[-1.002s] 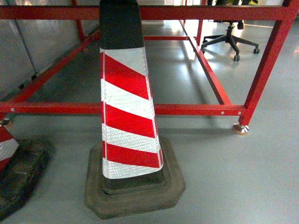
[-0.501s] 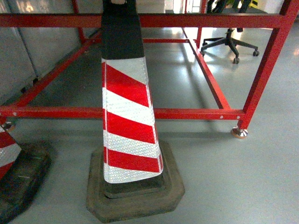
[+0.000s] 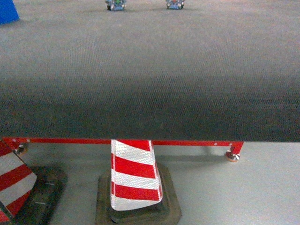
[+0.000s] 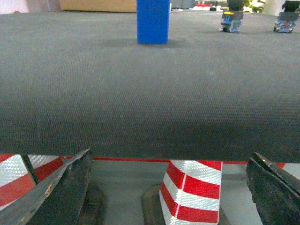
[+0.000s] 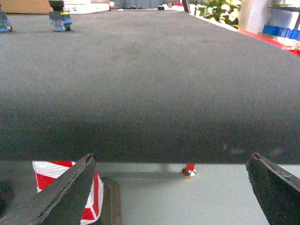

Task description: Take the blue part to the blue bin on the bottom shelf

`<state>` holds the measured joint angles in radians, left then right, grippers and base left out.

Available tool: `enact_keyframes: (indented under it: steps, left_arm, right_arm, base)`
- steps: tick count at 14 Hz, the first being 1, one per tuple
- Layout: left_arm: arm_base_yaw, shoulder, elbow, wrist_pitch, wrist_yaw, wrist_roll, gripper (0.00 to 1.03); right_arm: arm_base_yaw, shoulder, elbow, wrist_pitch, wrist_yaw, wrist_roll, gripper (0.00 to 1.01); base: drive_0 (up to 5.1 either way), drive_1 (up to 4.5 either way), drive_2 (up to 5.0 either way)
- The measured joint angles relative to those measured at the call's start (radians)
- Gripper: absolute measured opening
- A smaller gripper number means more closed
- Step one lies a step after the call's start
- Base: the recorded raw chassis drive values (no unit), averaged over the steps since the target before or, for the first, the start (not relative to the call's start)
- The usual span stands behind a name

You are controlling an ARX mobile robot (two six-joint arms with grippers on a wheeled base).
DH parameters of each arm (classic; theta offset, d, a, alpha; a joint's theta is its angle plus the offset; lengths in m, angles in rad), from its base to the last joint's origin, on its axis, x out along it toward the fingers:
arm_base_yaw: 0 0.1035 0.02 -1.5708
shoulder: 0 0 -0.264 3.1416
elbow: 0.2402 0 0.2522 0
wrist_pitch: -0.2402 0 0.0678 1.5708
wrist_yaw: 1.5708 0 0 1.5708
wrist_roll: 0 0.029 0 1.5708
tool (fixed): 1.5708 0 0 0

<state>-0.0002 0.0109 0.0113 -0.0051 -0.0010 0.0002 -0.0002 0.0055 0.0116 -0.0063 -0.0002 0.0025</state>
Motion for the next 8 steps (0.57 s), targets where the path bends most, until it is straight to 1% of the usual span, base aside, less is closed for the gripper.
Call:
enact_keyframes:
  steps: [8]
  left_arm:
    - [0.000,0.000,0.000,0.000,0.002,0.000,0.98]
  right_arm:
    - [0.000,0.000,0.000,0.000,0.001,0.001,0.98]
  base:
    - [0.0,0.00,0.0]
